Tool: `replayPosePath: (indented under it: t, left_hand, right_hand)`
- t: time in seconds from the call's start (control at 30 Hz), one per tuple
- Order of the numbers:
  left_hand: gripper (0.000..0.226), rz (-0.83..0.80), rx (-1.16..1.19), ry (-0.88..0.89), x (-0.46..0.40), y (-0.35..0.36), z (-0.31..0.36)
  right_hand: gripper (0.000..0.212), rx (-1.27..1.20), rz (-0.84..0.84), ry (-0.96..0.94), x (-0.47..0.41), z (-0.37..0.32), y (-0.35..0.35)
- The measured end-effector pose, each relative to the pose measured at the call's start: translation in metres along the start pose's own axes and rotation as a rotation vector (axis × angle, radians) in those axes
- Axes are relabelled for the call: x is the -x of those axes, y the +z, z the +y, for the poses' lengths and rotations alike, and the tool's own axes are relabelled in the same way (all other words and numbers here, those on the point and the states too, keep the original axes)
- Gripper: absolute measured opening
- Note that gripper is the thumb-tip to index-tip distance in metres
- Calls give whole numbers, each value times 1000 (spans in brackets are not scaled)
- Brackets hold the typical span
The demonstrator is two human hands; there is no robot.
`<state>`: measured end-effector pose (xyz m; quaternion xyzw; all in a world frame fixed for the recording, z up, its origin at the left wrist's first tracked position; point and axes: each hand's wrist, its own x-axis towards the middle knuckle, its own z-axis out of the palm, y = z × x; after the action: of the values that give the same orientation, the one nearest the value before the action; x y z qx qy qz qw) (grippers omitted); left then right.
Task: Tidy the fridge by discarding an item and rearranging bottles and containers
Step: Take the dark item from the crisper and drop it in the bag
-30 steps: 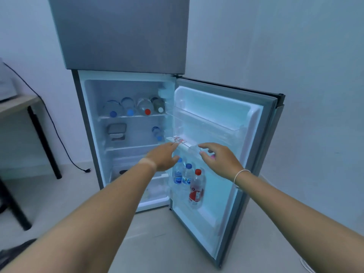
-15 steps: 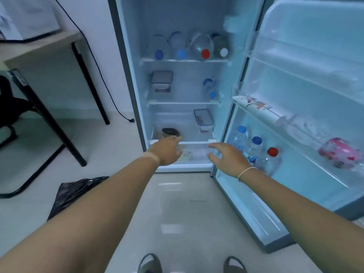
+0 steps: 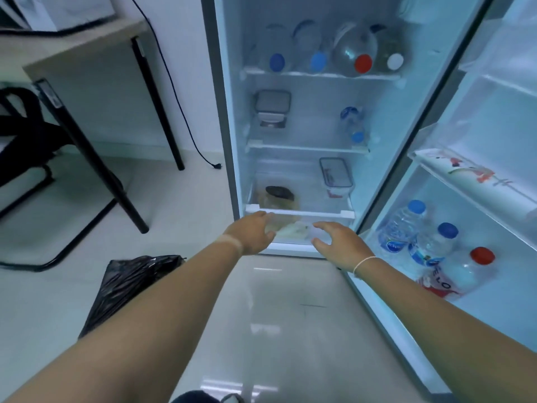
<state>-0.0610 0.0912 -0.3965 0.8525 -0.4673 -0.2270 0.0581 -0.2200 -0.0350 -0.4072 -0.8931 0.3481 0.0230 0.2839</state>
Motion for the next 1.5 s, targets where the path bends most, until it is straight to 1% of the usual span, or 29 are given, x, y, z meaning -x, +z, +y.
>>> replayPosePath:
  t: [0.27, 0.5, 0.6, 0.73, 0.9, 1.13, 1.27, 1.4, 1.5]
  left_hand:
    - [57, 31, 64, -22, 17, -43, -2]
    - [57, 100, 91, 28, 25, -73, 7]
    - [55, 120, 107, 31, 25, -82, 7]
    - [48, 120, 148, 20, 13, -88, 6]
    - [50, 77, 209, -20, -20, -79, 2]
    - [52, -20, 254, -89, -100, -57, -12]
    - [45, -39, 260, -173, -156, -31, -33]
    - [44, -44, 340, -239, -206, -6, -53]
    - [33, -51, 416, -280, -241, 11, -65]
  right_hand:
    - [48, 4, 10, 27, 2, -30, -26]
    - [51, 23, 53, -4, -3, -62, -53]
    - [51, 19, 75, -17, -10, -72, -58]
    - [51, 19, 64, -17, -22, -75, -58]
    - [51, -1, 22, 10, -47, -66, -50]
    - [51, -87, -40, 65, -114, -31, -23]
    - [50, -219, -66, 131, -166, -2, 4]
    - [48, -374, -43, 216, -215, 21, 31]
    - [43, -447, -37, 257, -248, 34, 49]
